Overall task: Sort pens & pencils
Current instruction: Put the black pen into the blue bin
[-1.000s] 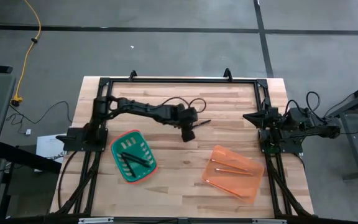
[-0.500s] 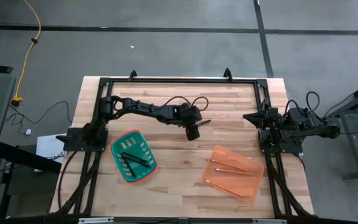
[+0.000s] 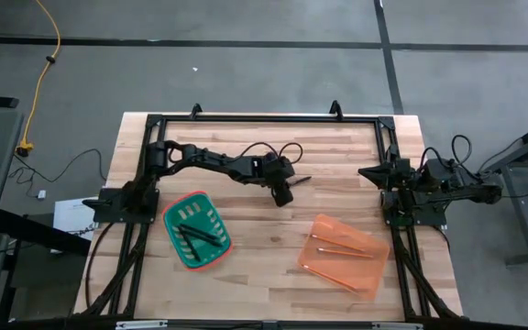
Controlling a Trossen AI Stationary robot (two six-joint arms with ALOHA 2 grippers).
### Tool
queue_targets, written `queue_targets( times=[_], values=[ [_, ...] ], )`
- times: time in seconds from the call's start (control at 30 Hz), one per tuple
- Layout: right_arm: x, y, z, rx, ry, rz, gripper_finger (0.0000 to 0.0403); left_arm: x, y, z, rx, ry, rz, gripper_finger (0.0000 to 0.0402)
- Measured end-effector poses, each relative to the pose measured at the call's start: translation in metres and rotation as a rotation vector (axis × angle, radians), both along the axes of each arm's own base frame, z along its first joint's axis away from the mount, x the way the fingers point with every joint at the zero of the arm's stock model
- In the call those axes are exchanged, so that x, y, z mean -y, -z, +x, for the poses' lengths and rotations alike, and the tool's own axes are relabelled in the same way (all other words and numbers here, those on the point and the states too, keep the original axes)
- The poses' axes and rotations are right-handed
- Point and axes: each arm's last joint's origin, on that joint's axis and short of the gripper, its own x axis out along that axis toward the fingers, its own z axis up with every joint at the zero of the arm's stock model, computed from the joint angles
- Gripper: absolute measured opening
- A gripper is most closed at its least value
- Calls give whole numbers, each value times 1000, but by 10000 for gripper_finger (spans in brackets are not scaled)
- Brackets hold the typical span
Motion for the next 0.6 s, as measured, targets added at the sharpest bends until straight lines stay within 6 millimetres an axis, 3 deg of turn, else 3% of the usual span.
queue_targets(
  times=[0.07,0.4,0.6],
  values=[
    [0,0,0,0,0,0,0,0,10,2,-7,0,-5,145],
    [0,0,0,-3,0,-1,0,2,13,2,-34,10,25,142],
    [0,0,0,-4,0,0,0,4,13,-1,-60,16,-16,76]
  ],
)
